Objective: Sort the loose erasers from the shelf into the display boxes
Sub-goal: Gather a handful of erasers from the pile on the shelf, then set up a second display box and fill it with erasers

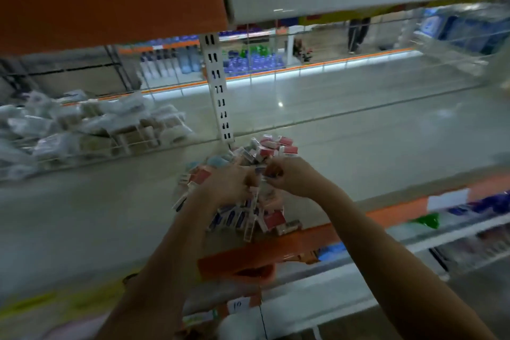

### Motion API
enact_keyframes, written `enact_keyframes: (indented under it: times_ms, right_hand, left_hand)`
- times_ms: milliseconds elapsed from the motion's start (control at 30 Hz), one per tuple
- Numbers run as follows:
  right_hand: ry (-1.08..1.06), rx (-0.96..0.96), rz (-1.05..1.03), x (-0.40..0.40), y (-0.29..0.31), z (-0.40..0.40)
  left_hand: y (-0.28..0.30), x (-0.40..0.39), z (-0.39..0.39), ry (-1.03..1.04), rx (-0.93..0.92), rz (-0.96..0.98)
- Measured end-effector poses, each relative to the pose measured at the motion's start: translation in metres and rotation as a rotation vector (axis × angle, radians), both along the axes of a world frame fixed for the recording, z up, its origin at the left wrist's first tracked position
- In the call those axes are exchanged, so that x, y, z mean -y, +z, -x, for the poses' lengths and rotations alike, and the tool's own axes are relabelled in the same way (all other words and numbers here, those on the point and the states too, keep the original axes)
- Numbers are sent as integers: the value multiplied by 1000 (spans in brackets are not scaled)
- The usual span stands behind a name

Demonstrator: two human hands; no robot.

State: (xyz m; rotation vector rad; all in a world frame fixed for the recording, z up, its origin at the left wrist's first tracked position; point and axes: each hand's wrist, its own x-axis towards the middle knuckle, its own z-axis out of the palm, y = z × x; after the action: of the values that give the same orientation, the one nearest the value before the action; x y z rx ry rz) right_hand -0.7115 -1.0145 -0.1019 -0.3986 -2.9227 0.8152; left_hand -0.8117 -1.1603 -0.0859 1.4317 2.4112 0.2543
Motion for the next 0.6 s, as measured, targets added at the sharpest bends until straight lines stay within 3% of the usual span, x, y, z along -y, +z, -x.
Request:
enact_keyframes:
  times_ms: [300, 600]
  right_hand:
    - [141, -111, 712, -15, 10, -8]
    - [262, -124, 1031, 32, 16, -6]
  left_hand:
    - [2, 27, -21, 321, 251, -452]
    - [-2, 94, -64, 658, 312, -765]
